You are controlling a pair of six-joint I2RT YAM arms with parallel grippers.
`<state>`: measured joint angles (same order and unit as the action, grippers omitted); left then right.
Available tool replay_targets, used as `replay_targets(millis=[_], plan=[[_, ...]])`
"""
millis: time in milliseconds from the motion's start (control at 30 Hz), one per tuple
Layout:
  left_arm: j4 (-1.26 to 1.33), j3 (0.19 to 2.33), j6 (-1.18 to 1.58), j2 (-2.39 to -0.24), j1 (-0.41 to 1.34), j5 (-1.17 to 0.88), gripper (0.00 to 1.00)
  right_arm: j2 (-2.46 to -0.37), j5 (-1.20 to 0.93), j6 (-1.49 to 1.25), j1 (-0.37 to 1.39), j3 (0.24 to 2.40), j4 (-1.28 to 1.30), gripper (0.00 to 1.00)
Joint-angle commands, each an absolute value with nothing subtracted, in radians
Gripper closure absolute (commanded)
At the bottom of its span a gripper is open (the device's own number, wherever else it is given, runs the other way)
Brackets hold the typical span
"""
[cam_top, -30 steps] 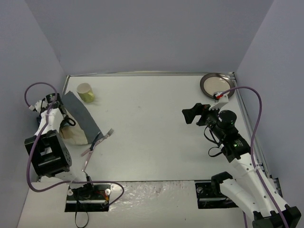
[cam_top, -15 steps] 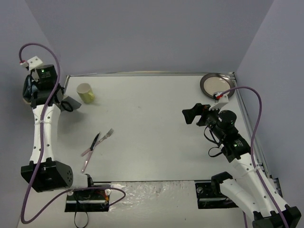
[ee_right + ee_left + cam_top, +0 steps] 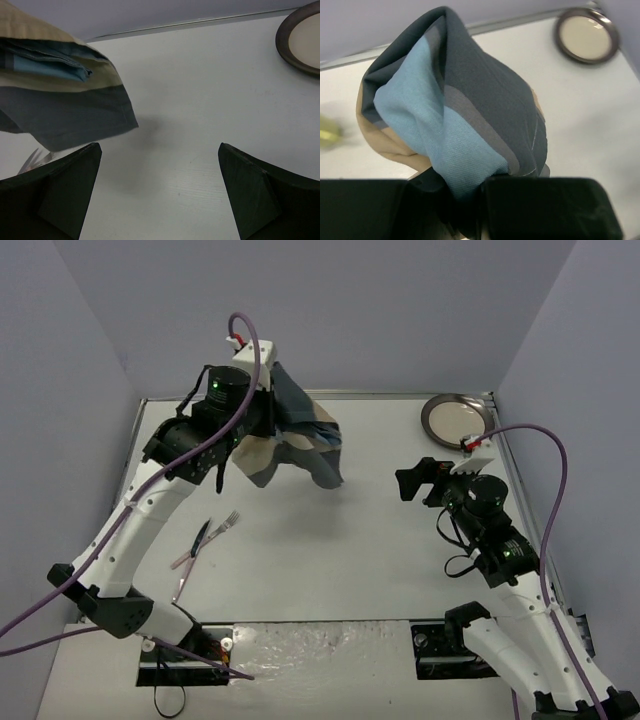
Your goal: Set the dinner table for one person
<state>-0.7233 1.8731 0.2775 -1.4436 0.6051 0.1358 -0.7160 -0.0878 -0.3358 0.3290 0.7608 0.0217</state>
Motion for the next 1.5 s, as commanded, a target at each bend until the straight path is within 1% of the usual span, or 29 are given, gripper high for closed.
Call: replay_targets(millis=[0, 67, 100, 133, 167, 200, 233, 267, 300, 367, 433, 500, 600, 700, 767, 833, 967, 1033, 1167, 1300, 1467], plan=[[-0.446, 1.706, 0.397, -1.391, 0.639, -0.121, 1.00, -0.687, -0.003, -0.302, 0.334, 0.816, 0.036, 0.00], [-0.345, 1.580, 0.445, -1.399, 0.640, -0.150, 0.96, -0.691, -0.003, -0.301, 0.334, 0.813, 0.052, 0.00], [-0.287, 1.501, 0.466, -1.405, 0.640, -0.158, 0.90, -0.697, -0.003, -0.302, 0.334, 0.811, 0.056, 0.00], [-0.233, 1.432, 0.479, -1.416, 0.640, -0.165, 0.74, -0.703, -0.003, -0.304, 0.334, 0.807, 0.057, 0.00], [-0.182, 1.374, 0.489, -1.431, 0.640, -0.172, 0.52, -0.710, -0.003, -0.307, 0.334, 0.802, 0.058, 0.00], [-0.153, 1.341, 0.501, -1.446, 0.640, -0.163, 0.35, -0.719, -0.003, -0.307, 0.334, 0.799, 0.058, 0.00], [-0.140, 1.323, 0.500, -1.486, 0.640, -0.138, 0.20, -0.728, -0.003, -0.307, 0.334, 0.798, 0.058, 0.00], [-0.157, 1.320, 0.485, -1.524, 0.639, -0.095, 0.08, -0.748, -0.005, -0.308, 0.334, 0.797, 0.058, 0.00], [-0.174, 1.323, 0.468, -1.553, 0.636, -0.059, 0.03, -0.774, -0.013, -0.307, 0.334, 0.798, 0.058, 0.00], [-0.203, 1.349, 0.459, -1.600, 0.624, -0.017, 0.03, -0.831, -0.032, -0.304, 0.336, 0.806, 0.056, 0.00], [-0.211, 1.371, 0.479, -1.605, 0.599, -0.017, 0.03, -0.876, -0.060, -0.290, 0.337, 0.816, 0.051, 0.00], [-0.209, 1.382, 0.502, -1.573, 0.588, -0.010, 0.03, -0.922, -0.074, -0.276, 0.342, 0.827, 0.041, 0.00], [-0.214, 1.353, 0.550, -1.496, 0.590, 0.070, 0.03, -0.990, -0.087, -0.247, 0.366, 0.846, 0.021, 0.00], [-0.228, 1.254, 0.614, -1.357, 0.605, 0.127, 0.03, -1.060, -0.083, -0.209, 0.414, 0.876, 0.009, 0.01], [-0.249, 1.150, 0.671, -1.302, 0.617, 0.160, 0.03, -1.116, -0.066, -0.186, 0.456, 0.895, 0.011, 0.03], [-0.292, 1.064, 0.722, -1.225, 0.645, 0.179, 0.03, -1.156, -0.031, -0.164, 0.540, 0.926, -0.003, 0.06], [-0.325, 0.865, 0.838, -1.130, 0.670, 0.188, 0.04, -1.233, 0.070, -0.091, 0.672, 0.952, -0.046, 0.09], [-0.345, 0.787, 0.886, -1.097, 0.674, 0.189, 0.05, -1.271, 0.097, -0.053, 0.708, 0.963, -0.064, 0.11], [-0.369, 0.710, 0.938, -1.082, 0.676, 0.180, 0.07, -1.349, 0.100, -0.045, 0.758, 0.995, -0.098, 0.13], [-0.388, 0.685, 0.949, -1.114, 0.676, 0.192, 0.09, -1.397, 0.109, -0.037, 0.785, 1.011, -0.124, 0.13], [-0.347, 0.663, 0.949, -1.161, 0.676, 0.155, 0.15, -1.451, 0.100, -0.028, 0.812, 1.031, -0.143, 0.19]])
